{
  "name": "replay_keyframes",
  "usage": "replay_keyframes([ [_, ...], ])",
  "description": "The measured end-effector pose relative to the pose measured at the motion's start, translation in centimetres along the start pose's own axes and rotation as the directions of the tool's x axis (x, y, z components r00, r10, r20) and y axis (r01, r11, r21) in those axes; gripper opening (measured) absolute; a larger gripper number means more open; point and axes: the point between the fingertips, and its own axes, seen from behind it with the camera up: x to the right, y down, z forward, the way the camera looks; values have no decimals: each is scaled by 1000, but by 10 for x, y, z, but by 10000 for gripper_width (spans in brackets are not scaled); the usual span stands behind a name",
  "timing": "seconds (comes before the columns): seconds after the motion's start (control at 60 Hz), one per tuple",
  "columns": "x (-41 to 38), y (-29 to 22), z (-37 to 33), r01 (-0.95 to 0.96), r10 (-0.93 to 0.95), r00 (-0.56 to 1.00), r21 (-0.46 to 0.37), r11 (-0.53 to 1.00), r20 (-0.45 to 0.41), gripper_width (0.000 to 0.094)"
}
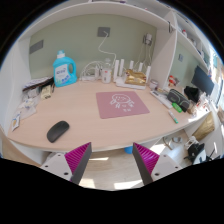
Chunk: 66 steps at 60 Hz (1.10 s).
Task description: Arrange mouse
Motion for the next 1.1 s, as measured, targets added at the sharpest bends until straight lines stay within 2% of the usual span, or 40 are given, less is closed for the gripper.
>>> replay_keyframes([
  [0.167, -124, 22, 8, 12, -15, 987, 19, 1000, 163, 851],
  [0.3, -194, 18, 31, 2, -13, 972, 45, 999, 236, 850],
  [0.45, -232, 8, 64, -6, -5, 969, 44, 999, 245, 849],
  [0.533, -241, 4, 82, -7, 1, 973, 25, 1000, 229, 860],
  [0.767, -256, -25, 117, 27, -35, 979, 44, 999, 199, 833],
  [0.867, -261, -35, 128, 50, -59, 981, 57, 997, 183, 711],
  [0.95, -266, -40, 132, 66, -80, 977, 74, 995, 197, 479],
  [1.1, -269, -41, 133, 140, -160, 961, 102, 985, 224, 418],
])
